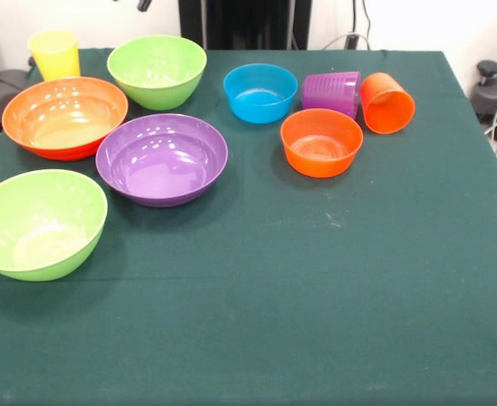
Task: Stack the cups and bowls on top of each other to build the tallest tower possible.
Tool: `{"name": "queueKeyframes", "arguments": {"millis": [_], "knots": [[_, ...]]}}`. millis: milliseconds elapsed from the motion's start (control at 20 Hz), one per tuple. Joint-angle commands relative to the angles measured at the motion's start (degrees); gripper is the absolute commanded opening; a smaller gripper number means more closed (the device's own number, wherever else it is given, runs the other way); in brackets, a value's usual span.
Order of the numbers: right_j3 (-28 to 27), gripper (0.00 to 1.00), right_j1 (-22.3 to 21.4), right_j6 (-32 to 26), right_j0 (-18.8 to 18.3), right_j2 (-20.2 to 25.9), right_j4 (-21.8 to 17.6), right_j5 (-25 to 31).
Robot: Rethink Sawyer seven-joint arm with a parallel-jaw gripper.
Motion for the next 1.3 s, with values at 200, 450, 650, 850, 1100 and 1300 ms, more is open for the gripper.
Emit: {"name": "queueKeyframes", "arguments": {"millis": [200, 450, 650, 850, 1100, 1300], "knots": [[2.39, 1.00, 11.18, 2.13, 1.34, -3.65, -1.19, -45.14], [1.81, 1.00, 12.07, 2.67, 3.01, -4.45, -1.89, -48.00], [1.24, 1.00, 11.86, 2.73, 3.90, -5.17, -1.51, -48.41], [0.24, 1.00, 11.48, 2.78, 5.05, -5.88, -0.86, -48.11], [-0.32, 1.00, 11.95, 3.09, 5.75, -6.54, -1.81, -48.08], [-0.16, 1.00, 12.84, 3.49, 6.46, -6.19, -1.55, -46.73]]}}
